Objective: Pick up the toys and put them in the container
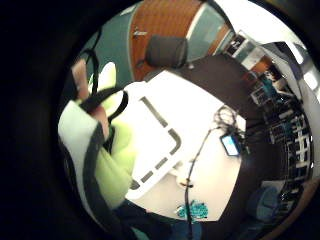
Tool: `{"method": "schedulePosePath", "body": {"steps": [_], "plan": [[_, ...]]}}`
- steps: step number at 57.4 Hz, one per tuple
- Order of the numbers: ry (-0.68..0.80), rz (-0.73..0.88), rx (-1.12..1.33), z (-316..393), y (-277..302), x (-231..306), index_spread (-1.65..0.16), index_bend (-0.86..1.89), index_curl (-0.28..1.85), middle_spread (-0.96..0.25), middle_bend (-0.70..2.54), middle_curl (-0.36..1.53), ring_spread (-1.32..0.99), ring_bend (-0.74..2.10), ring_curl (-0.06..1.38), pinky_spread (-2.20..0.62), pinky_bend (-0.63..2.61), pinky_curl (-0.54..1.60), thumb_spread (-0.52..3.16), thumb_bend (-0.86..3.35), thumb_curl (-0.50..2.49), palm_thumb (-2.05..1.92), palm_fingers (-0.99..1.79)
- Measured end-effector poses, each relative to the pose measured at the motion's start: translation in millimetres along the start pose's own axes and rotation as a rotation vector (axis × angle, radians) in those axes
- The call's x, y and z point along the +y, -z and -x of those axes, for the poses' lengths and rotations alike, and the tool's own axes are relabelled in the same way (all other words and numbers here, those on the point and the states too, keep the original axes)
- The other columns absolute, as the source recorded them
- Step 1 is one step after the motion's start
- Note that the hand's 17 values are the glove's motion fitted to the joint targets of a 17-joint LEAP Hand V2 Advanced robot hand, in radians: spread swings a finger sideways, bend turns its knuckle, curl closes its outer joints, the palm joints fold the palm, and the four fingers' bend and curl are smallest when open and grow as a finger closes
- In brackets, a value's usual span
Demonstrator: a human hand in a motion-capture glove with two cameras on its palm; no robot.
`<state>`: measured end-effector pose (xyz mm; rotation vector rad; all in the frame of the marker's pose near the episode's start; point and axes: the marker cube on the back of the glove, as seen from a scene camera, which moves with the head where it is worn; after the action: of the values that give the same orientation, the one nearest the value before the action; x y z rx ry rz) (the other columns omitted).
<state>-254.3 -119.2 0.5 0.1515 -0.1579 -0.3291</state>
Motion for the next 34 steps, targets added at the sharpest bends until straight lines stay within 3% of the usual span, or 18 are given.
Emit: {"method": "schedulePosePath", "body": {"steps": [2, 6, 7, 8, 9, 12, 17, 21, 34], "plan": [[-0.049, 0.042, 0.000, 16, -17, -2, -0.53, 0.70, 1.03, -0.31, 1.05, 0.84, -0.45, 1.38, 0.72, -0.40, 1.31, 0.60, 0.11, 0.29, 0.91, 0.70, 0.47], [-0.001, 0.195, 0.042, 18, -41, -3, -0.48, 0.41, 0.97, -0.28, 0.88, 0.79, -0.39, 1.39, 0.71, -0.37, 1.42, 0.60, 0.33, 0.23, 0.89, 0.61, 0.28], [-0.017, 0.238, 0.011, 22, -45, -2, -0.47, 0.36, 0.94, -0.27, 0.83, 0.78, -0.37, 1.34, 0.69, -0.35, 1.42, 0.59, 0.42, 0.21, 0.88, 0.57, 0.16], [-0.026, 0.274, -0.012, 28, -48, 0, -0.45, 0.29, 0.91, -0.23, 0.72, 0.74, -0.34, 1.23, 0.67, -0.30, 1.40, 0.60, 0.50, 0.14, 0.84, 0.48, -0.19], [-0.025, 0.299, -0.021, 33, -51, 2, -0.43, 0.25, 0.90, -0.21, 0.66, 0.72, -0.31, 1.16, 0.67, -0.26, 1.41, 0.61, 0.55, 0.12, 0.81, 0.44, -0.34], [-0.021, 0.313, -0.016, 33, -48, 7, -0.40, 0.13, 0.80, -0.13, 0.48, 0.64, -0.22, 0.88, 0.58, -0.17, 1.37, 0.57, 0.70, 0.02, 0.74, 0.30, -0.57], [-0.119, 0.273, -0.080, -12, -13, 7, -0.34, 0.05, 0.65, -0.05, 0.31, 0.56, -0.12, 0.61, 0.48, -0.08, 1.26, 0.51, 0.86, -0.04, 0.65, 0.20, -0.48], [-0.049, 0.251, -0.026, -12, -4, 31, -0.30, 0.04, 0.57, -0.02, 0.23, 0.52, -0.07, 0.50, 0.42, -0.03, 1.19, 0.47, 0.95, -0.04, 0.60, 0.17, -0.38], [-0.100, 0.199, 0.016, -115, 37, 101, -0.26, 0.08, 0.41, 0.01, 0.17, 0.45, -0.02, 0.37, 0.36, 0.02, 0.97, 0.38, 1.09, -0.02, 0.49, 0.17, -0.21]]}}
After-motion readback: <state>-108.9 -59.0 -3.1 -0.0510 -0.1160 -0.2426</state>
